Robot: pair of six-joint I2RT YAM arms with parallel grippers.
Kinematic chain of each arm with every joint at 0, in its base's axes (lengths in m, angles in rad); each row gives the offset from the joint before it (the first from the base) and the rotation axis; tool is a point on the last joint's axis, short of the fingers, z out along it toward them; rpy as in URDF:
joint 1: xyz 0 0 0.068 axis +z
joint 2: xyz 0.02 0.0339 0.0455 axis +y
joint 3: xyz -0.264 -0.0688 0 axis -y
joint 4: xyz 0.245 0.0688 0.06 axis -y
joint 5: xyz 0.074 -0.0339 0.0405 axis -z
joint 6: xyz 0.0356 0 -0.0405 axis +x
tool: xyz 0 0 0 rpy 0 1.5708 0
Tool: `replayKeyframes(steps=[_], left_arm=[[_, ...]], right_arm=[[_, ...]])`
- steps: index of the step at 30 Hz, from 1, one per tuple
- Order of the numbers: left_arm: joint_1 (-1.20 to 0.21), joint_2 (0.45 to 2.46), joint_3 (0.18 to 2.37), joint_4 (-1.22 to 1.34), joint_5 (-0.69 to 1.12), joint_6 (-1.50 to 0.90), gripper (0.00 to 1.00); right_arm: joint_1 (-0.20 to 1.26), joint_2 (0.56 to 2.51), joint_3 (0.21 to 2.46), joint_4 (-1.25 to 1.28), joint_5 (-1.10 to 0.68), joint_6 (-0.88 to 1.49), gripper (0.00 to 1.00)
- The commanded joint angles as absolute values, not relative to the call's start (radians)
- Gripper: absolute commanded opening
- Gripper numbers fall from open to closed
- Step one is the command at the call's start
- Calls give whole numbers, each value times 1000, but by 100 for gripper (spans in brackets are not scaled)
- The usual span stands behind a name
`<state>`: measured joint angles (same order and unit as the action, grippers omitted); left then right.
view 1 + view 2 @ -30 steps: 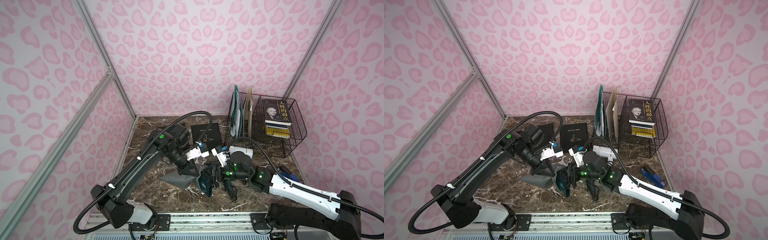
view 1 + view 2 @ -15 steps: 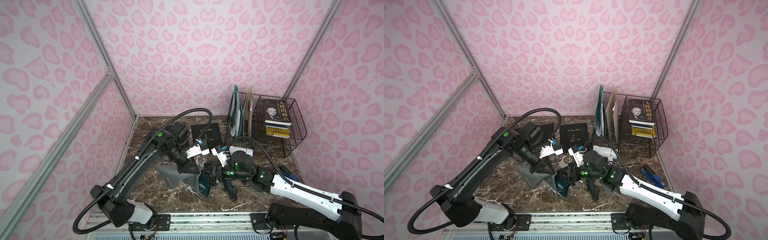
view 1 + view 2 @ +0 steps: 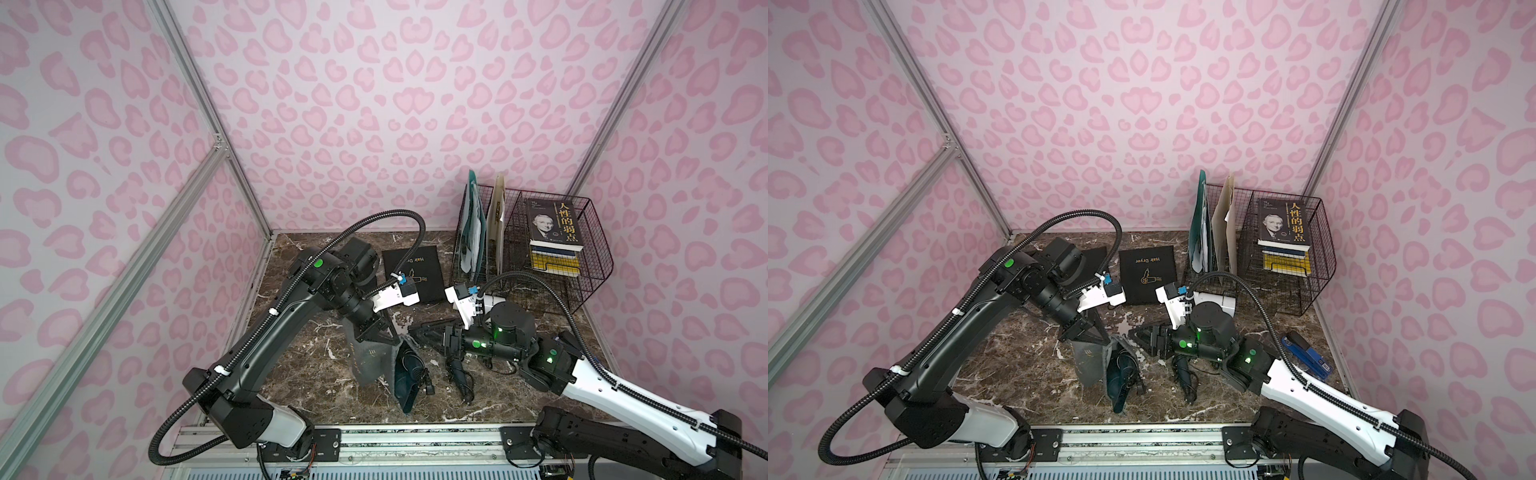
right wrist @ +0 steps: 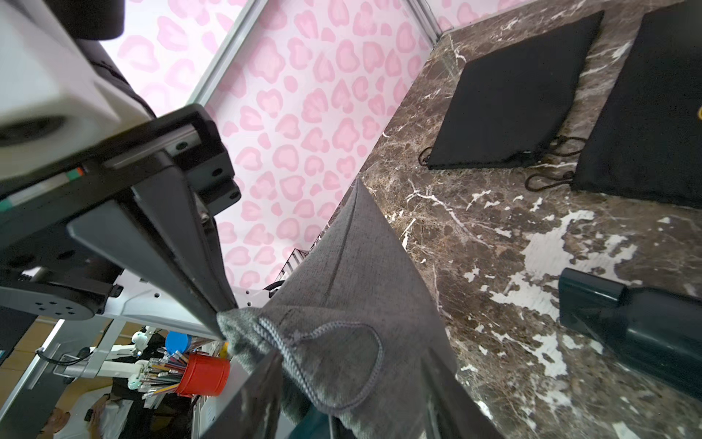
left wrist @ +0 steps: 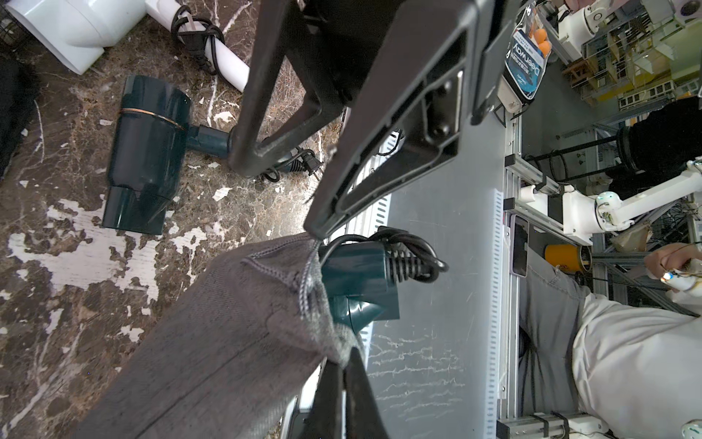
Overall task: Pack away hair dryers
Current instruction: Place the hair dryer in the drawstring bag, then adjust the drawstring bag.
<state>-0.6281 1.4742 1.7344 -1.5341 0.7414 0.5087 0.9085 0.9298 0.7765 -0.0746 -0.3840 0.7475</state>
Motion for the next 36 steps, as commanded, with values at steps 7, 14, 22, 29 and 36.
replayKeyframes(steps=[7, 14, 22, 29, 36], left_arm=[[-624, 1488, 1803, -1577, 813, 526, 1], [-612, 1514, 1854, -1585, 847, 506, 1], [-586, 1542, 1903, -1597, 894, 491, 2], [-583, 1551, 1917, -1600, 918, 481, 2], [-581, 1548, 1912, -1601, 924, 476, 2]], right_arm=[[908, 781, 654, -83, -240, 738, 42], [939, 782, 576, -39, -275, 774, 47], [991, 748, 515, 16, -281, 781, 51], [1020, 804, 520, 51, -274, 764, 53], [1024, 854, 538, 120, -267, 743, 54]])
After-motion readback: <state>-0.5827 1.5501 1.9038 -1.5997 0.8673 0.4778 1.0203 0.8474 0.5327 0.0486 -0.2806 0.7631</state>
